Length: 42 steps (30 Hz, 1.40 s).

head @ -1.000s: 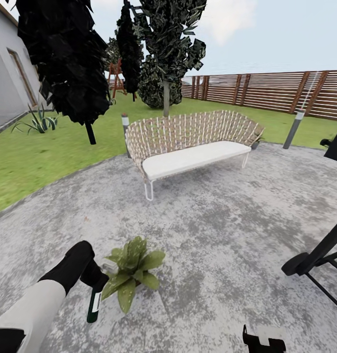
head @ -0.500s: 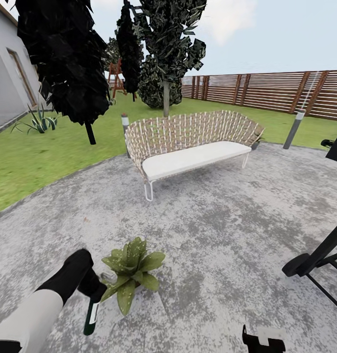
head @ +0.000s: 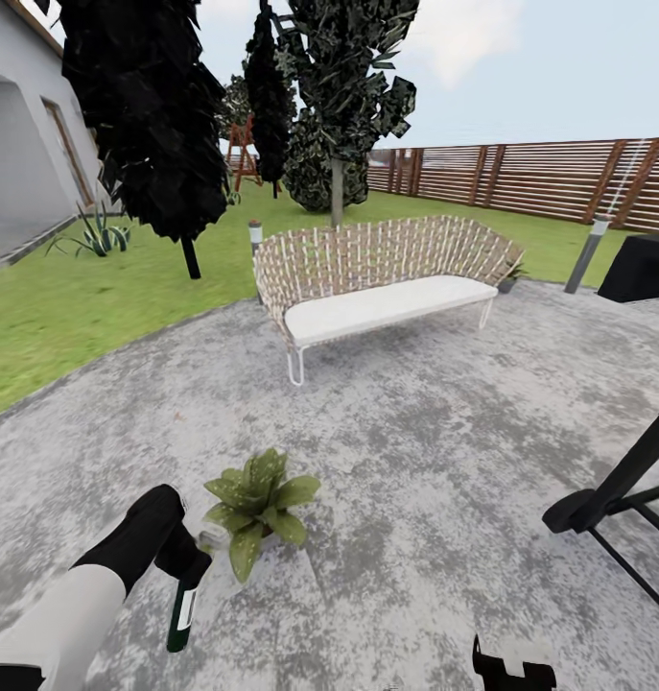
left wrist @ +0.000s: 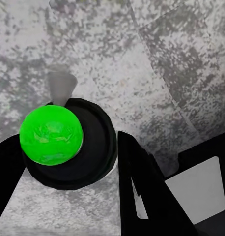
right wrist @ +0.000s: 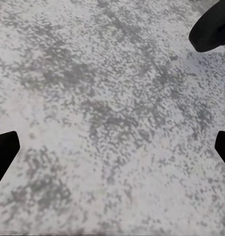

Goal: Pick up the pesticide atomizer in the garden and spray insectifuge to fully cover both potted plants in the garden.

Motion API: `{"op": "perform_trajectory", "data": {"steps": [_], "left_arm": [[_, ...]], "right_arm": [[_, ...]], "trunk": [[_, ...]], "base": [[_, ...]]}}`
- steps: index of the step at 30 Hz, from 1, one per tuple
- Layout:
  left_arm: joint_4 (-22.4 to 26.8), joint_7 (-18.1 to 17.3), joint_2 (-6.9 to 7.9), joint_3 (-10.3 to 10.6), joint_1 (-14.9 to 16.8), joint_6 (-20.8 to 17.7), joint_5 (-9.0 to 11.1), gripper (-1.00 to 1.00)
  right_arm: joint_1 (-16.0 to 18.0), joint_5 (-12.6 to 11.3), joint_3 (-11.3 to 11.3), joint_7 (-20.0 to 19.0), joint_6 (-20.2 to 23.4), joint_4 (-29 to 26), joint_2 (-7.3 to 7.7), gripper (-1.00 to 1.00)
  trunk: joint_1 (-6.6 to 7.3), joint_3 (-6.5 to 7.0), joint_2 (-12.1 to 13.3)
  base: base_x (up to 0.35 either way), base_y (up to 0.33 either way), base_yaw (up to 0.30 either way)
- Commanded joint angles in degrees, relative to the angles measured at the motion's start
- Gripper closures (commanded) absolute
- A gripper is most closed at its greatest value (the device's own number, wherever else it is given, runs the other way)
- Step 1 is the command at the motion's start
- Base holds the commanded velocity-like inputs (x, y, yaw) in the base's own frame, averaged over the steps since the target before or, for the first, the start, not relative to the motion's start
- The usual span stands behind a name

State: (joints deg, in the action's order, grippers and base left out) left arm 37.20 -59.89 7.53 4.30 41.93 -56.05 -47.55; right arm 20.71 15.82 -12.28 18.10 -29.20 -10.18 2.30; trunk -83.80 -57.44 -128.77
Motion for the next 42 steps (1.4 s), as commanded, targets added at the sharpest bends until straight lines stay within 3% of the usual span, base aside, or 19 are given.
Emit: {"op": "perform_trajectory", "data": {"steps": [1,10,17,23,28,32,42], "left_arm": [[0.1,-0.6,0.03,0.2,0.1,-0.3,-0.5,1.00],[0.1,-0.7,-0.40,0.2,0.4,-0.5,-0.3,1.00],[-0.6,-0.4,-5.75,0.2,0.5,-0.5,-0.7,1.00],[-0.7,-0.6,-6.49,0.4,0.8,-0.7,-0.5,1.00],[-0.4,-0.7,-8.36,0.9,2.8,-1.0,-0.6,1.00],[-0.8,-0.8,-8.61,0.9,5.9,-1.1,-0.4,1.00],[-1.0,-0.7,-7.94,1.2,5.1,-1.0,-0.3,1.00]], "right_arm": [[0.0,0.6,-0.4,0.2,-0.2,0.1,-0.02,-1.00],[0.0,0.5,-0.4,0.2,-0.2,0.0,-0.10,-1.00],[0.0,0.6,-0.4,0.2,-0.2,0.1,-0.02,-1.00],[0.0,0.6,-0.4,0.1,-0.2,0.1,-0.19,-1.00],[0.0,0.6,-0.4,0.1,-0.2,0.1,-0.15,-1.00],[0.0,0.6,-0.4,0.1,-0.2,0.1,-0.11,-1.00],[0.0,0.6,-0.4,0.0,-0.1,0.2,0.25,-1.00]], "trunk": [[0.04,-0.05,0.0],[0.04,-0.05,0.0],[0.04,-0.05,0.0],[0.04,-0.05,0.0],[0.04,-0.05,0.0],[0.04,-0.05,0.0],[0.04,-0.05,0.0]], "base": [[-0.246,-0.193,0.271],[-0.089,-0.212,0.133],[0.000,-0.003,0.000],[0.000,0.000,0.000],[0.000,0.000,0.000],[0.000,0.000,0.000],[0.057,0.000,0.000]]}}
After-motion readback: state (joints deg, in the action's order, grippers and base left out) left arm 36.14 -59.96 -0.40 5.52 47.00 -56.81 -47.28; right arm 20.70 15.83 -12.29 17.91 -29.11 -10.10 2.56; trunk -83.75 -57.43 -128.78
